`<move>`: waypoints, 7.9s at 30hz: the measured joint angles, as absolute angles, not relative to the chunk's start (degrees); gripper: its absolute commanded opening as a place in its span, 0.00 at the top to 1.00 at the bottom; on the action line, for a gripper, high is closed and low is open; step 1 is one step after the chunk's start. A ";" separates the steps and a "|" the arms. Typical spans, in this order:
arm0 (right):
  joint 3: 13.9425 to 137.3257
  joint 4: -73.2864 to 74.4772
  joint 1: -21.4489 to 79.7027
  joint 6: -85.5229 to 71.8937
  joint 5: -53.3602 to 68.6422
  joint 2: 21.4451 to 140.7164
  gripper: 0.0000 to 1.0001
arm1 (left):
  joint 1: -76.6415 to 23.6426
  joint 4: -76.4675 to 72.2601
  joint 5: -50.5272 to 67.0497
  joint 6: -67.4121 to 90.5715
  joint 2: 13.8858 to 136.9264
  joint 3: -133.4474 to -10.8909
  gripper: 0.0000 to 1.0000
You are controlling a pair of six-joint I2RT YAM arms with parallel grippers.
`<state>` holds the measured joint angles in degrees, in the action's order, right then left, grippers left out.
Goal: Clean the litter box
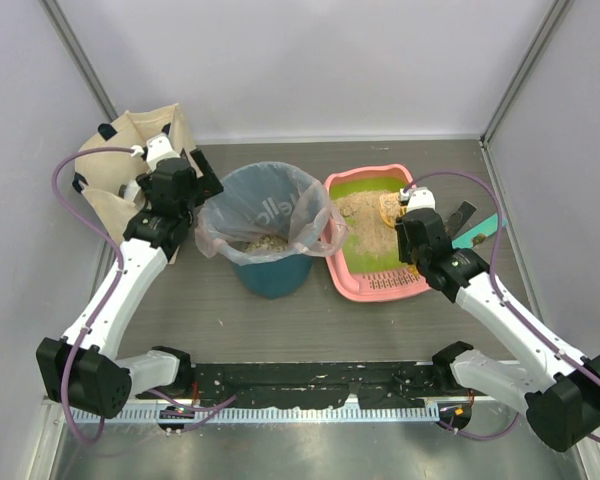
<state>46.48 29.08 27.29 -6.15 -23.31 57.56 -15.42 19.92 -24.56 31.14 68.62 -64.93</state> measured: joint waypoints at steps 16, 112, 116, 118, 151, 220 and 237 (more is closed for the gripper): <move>46.76 30.04 27.29 -12.62 -17.58 56.25 0.99 | -15.27 21.76 -24.05 29.80 62.11 -60.80 0.00; 51.33 38.26 37.91 -22.87 -31.24 66.43 0.99 | -11.49 16.14 -7.92 20.10 59.46 -63.37 0.00; 50.92 37.12 36.18 -22.70 -28.77 65.93 0.99 | -11.49 16.10 -7.90 20.01 59.44 -63.29 0.00; 50.76 36.49 36.71 -22.59 -28.71 65.36 0.99 | -11.49 16.10 -7.90 19.94 59.44 -63.24 0.00; 50.11 34.76 35.75 -22.13 -29.21 63.77 0.99 | -11.49 15.90 -7.90 19.20 59.31 -62.74 0.00; 68.60 12.91 67.11 49.76 -49.60 74.87 0.99 | -11.49 16.58 10.70 25.15 68.58 -63.18 0.30; 57.78 -0.97 70.26 71.37 -52.75 69.60 0.99 | -12.73 16.58 12.23 25.26 68.73 -63.64 0.72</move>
